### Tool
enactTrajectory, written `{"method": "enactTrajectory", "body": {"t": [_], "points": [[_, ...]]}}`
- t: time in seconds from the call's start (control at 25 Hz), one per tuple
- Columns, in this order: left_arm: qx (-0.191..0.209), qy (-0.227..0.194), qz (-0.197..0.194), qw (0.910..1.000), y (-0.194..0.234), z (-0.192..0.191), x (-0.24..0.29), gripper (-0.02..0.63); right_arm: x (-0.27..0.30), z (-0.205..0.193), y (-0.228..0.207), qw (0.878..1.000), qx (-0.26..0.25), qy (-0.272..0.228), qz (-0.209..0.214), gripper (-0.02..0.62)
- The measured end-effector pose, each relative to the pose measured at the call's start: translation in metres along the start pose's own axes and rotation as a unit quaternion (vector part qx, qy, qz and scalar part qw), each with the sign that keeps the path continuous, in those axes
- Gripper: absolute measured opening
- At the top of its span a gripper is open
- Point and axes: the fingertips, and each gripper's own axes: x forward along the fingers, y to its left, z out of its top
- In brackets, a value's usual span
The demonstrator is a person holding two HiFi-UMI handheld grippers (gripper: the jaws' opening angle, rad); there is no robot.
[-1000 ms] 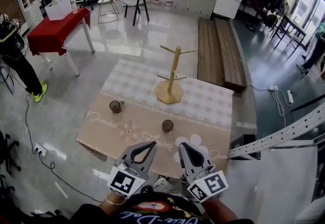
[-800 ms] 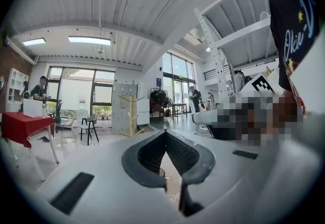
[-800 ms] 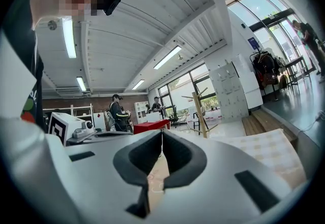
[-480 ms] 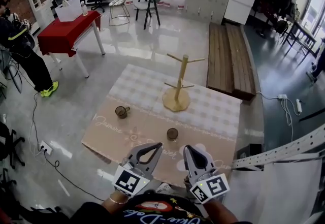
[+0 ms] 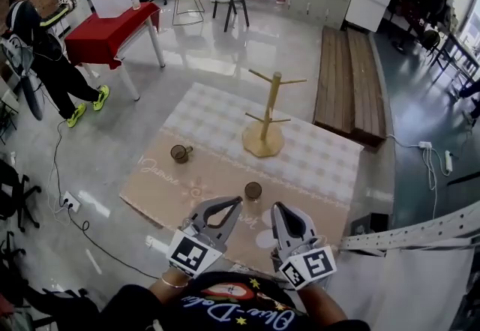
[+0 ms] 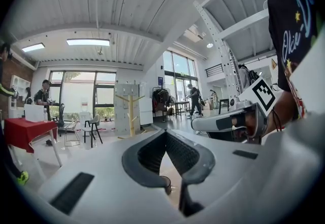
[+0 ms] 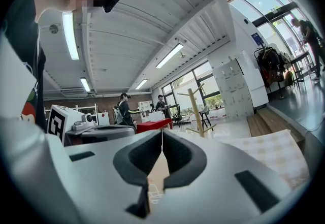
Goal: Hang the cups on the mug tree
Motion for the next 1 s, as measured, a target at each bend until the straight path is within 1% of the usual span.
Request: {"method": "enactTrajectory", "body": {"t": [0.28, 0.52, 0.64, 0.72, 0.88, 1.0], "points": [[0.0, -0.007, 0.007, 0.9999, -0.002, 0.002, 0.014, 0.008, 0.004, -0.002, -0.012, 1.0, 0.0, 0.003, 0.012, 0.011], [-0.005, 0.0, 0.015, 0.9999, -0.004, -0.002, 0.017, 0.008, 0.006, -0.003, -0.014, 1.0, -0.001, 0.001, 0.023, 0.011], [0.004, 0.002, 0.021, 0.9998, -0.004, -0.003, 0.015, 0.008, 0.006, -0.008, -0.016, 1.0, 0.002, 0.003, 0.029, 0.011], [0.009, 0.005, 0.027, 0.9996, -0.003, -0.004, 0.012, 0.008, 0.008, -0.012, -0.016, 0.999, 0.007, 0.008, 0.034, 0.011], [-0.001, 0.012, 0.052, 0.9986, 0.001, -0.007, 0.005, 0.008, 0.011, -0.016, -0.014, 0.999, 0.011, 0.014, 0.05, 0.011], [0.0, 0.016, 0.062, 0.9979, 0.004, -0.008, 0.002, 0.008, 0.017, -0.017, -0.013, 0.998, 0.012, 0.015, 0.059, 0.011]]}}
